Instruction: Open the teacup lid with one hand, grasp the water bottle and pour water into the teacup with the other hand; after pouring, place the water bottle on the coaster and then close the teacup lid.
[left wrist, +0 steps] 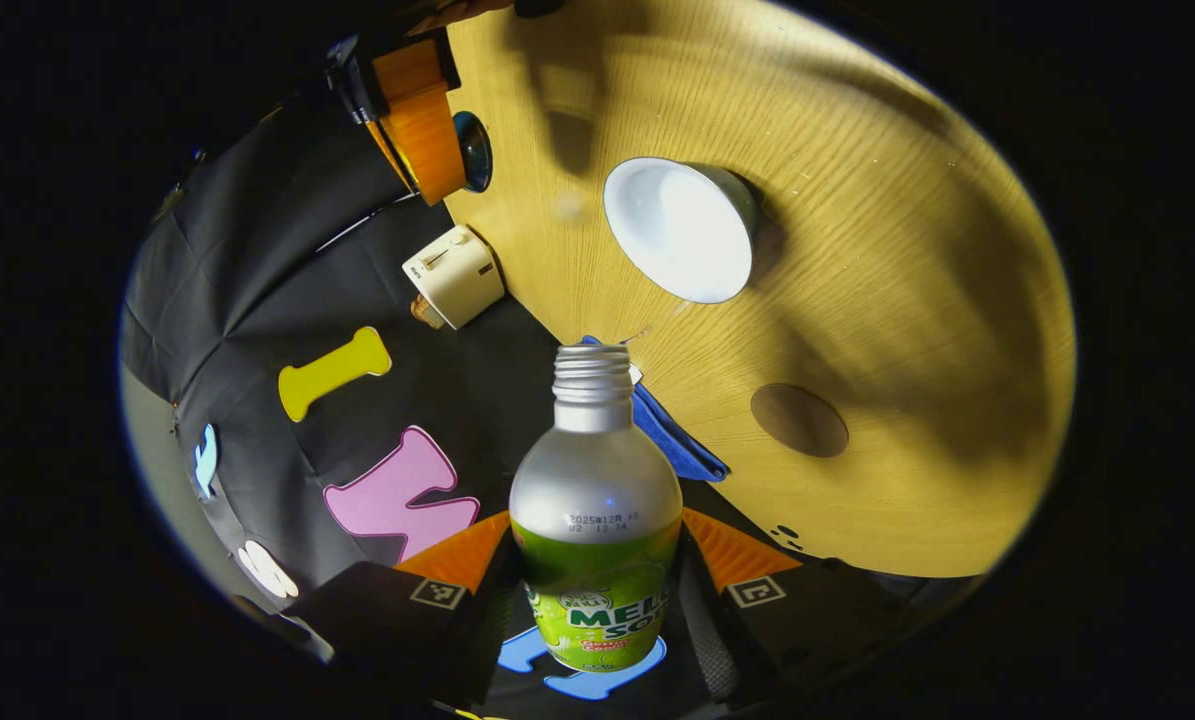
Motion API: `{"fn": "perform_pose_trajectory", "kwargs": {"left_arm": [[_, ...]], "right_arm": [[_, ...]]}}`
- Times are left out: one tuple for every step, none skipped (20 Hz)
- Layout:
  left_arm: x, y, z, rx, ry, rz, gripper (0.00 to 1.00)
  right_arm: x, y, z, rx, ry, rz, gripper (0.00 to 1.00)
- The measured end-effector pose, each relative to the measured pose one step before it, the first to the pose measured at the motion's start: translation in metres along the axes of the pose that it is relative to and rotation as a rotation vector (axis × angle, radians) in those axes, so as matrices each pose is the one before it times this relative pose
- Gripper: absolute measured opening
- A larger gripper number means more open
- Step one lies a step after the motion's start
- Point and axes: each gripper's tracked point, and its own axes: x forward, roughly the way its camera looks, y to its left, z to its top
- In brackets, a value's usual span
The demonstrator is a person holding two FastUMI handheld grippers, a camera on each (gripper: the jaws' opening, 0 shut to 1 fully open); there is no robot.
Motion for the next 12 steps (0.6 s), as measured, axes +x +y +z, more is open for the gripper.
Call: {"fn": "perform_pose_trajectory", "kwargs": {"left_arm": [[-0.00007, 0.00113, -0.00044, -0.00436, 0.00026, 0.00286, 0.79], [0.00056, 0.00006, 0.00039, -0.003, 0.00127, 0.00059, 0.79], [0.00036, 0.00098, 0.0002, -0.00053, -0.00226, 0.00293, 0.79], [-0.00016, 0.00035, 0.00094, -0.00111, -0.00138, 0.00261, 0.79], [-0.00121, 0.00042, 0.00005, -0.00306, -0.0021, 0.00122, 0.79], [0.00006, -0.00042, 0.00071, -0.00582, -0.00368, 0.00467, 0.79], [0.00045, 0.00174, 0.00126, -0.02456, -0.01459, 0.00874, 0.79], [0.00207, -0.00303, 0.00187, -0.05689, -0.01956, 0.00037, 0.79], [0.0011, -0.00182, -0.00126, -0.07838, -0.00536, -0.00035, 0.79], [-0.00039, -0.00083, -0.00219, -0.08331, -0.00328, 0.00524, 0.79], [-0.00085, 0.00194, -0.0037, -0.07861, -0.00088, 0.01117, 0.79], [-0.00041, 0.00115, -0.00274, -0.08152, 0.00126, 0.0139, 0.79]], "right_arm": [[-0.00026, -0.00008, -0.00007, 0.00008, 0.00013, -0.00014, 0.3], [-0.00008, 0.00002, 0.0003, -0.00006, -0.00016, -0.00011, 0.3], [0.0002, -0.00018, -0.00045, 0.00002, 0.00014, -0.00012, 0.3], [0.00003, -0.00062, -0.00001, -0.00109, 0.00048, -0.00381, 0.3], [-0.00022, -0.00153, 0.00027, 0.00123, -0.00193, -0.00853, 0.3], [-0.00013, 0.00055, -0.00027, -0.001, 0.00044, -0.00434, 0.3], [-0.00004, 0.00056, 0.00023, 0.00043, -0.00038, -0.00088, 0.29], [0.00024, -0.00025, 0.00006, -0.00007, 0.00091, 0.00003, 0.3], [-0.00024, -0.00027, 0.00004, 0.00029, -0.00126, -0.00062, 0.3], [0.00011, 0.00005, 0.00008, -0.00009, 0.00077, -0.00019, 0.3], [-0.0002, 0.0001, -0.00034, 0.00011, -0.00047, -0.00038, 0.3], [0.0002, -0.00017, -0.00012, 0.00002, -0.00006, -0.00015, 0.3]]}}
